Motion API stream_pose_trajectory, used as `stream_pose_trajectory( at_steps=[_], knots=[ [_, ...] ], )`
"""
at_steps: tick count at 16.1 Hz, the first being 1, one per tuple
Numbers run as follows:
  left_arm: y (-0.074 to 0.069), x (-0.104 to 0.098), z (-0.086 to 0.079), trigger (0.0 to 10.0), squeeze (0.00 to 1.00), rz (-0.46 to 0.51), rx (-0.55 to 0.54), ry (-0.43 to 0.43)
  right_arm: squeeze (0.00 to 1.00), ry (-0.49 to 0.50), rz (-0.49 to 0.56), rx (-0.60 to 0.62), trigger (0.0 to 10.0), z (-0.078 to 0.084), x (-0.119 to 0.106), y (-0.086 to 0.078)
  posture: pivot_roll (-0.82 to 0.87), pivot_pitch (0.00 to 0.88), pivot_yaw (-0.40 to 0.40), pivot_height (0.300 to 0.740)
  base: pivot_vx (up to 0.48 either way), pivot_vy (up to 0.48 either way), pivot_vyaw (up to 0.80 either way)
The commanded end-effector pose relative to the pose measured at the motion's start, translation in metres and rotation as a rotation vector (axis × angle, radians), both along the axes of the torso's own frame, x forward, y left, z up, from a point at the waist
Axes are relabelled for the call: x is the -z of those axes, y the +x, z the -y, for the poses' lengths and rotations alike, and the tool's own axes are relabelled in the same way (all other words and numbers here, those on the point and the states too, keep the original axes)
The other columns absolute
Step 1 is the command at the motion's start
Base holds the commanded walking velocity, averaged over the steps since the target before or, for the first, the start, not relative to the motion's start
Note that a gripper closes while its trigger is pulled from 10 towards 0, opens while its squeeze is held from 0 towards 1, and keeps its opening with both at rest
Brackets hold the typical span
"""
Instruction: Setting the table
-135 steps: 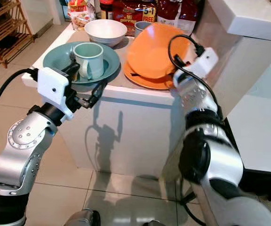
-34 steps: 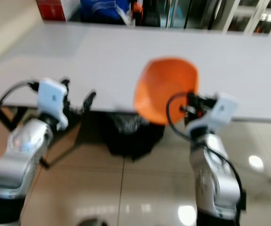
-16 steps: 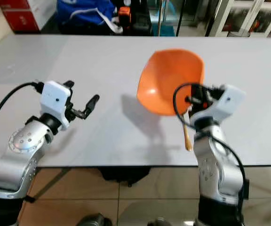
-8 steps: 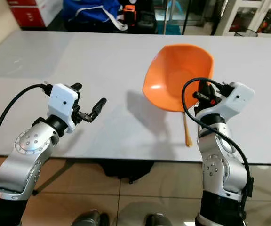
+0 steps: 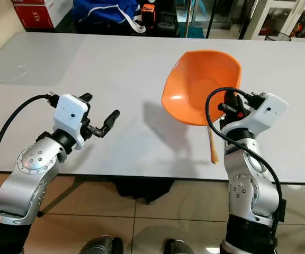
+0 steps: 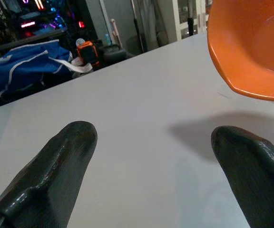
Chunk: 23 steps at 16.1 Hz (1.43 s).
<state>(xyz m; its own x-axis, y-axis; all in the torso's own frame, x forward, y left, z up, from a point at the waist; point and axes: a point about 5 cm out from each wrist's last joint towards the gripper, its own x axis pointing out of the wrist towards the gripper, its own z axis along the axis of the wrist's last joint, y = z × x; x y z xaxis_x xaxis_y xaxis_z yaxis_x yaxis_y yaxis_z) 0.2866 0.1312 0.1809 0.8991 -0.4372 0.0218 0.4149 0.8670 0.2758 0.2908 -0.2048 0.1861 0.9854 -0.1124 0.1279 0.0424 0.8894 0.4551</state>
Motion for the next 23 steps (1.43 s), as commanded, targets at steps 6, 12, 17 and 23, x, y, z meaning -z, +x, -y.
stream_pose_trajectory(
  at_steps=[6, 12, 17, 23],
  knots=[
    [-0.038, -0.009, 0.01, 10.0, 0.0, -0.014, 0.245, -0.001, 0.0, 0.546, 0.096, -0.233, 10.0, -0.003, -0.029, 0.075, 0.14, 0.196, -0.004, 0.74, 0.0, 0.0, 0.0],
    [-0.04, -0.01, 0.008, 10.0, 0.0, -0.032, 0.259, 0.011, 0.0, 0.564, 0.043, -0.187, 10.0, 0.007, -0.017, 0.091, 0.14, 0.198, -0.002, 0.74, 0.0, 0.0, 0.0],
    [-0.043, -0.01, 0.005, 10.0, 0.0, -0.046, 0.257, 0.02, 0.0, 0.48, -0.198, -0.044, 10.0, 0.007, 0.015, 0.106, 0.15, 0.208, -0.016, 0.74, 0.0, 0.0, 0.0],
    [-0.046, -0.009, 0.007, 10.0, 0.0, -0.071, 0.281, 0.021, 0.0, 0.557, -0.257, 0.026, 10.0, 0.015, 0.018, 0.109, 0.15, 0.205, -0.018, 0.74, 0.0, 0.0, 0.0]
  ],
)
